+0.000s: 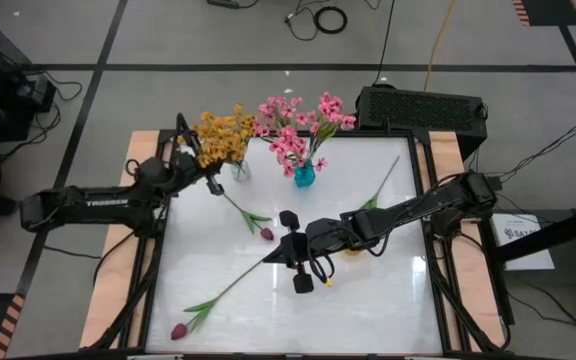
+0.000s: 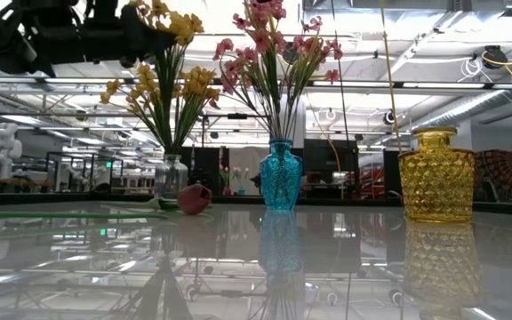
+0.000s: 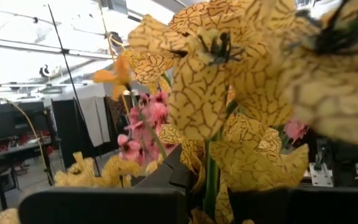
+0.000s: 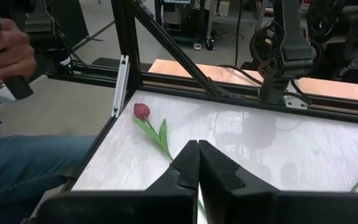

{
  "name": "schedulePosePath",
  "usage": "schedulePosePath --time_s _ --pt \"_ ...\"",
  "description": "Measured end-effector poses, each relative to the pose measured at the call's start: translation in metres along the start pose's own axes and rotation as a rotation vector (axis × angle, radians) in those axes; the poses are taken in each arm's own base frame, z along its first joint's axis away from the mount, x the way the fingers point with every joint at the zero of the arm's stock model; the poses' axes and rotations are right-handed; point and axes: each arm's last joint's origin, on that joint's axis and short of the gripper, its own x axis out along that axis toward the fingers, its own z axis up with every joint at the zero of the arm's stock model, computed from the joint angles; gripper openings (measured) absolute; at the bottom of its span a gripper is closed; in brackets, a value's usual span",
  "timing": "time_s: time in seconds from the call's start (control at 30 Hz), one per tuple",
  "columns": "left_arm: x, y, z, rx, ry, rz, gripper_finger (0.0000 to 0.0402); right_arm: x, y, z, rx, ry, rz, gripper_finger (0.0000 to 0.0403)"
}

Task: Sort flowers into vase by color
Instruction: Put the yellow flowers into the transparent vase

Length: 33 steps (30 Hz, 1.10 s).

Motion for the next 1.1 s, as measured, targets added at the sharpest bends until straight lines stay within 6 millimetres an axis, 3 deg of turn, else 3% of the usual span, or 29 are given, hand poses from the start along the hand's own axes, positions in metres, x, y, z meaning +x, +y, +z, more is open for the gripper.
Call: schedulePosePath --time_s 0.67,0.77,1.1 --pt "0.000 -0.005 -0.027 -0.017 0.259 0.002 0.0047 0.000 0.000 -0.001 -0.002 0.006 0.000 0.0000" --pt "-0.001 -0.005 -0.029 -0.015 0.282 -0.001 0.0081 0.000 0.000 -0.001 -0.002 0.007 0.000 0.0000" --pt "-0.002 -0.005 -0.024 0.074 0.266 0.047 0.0251 0.000 0.000 -0.003 -0.003 0.027 -0.001 0.0000"
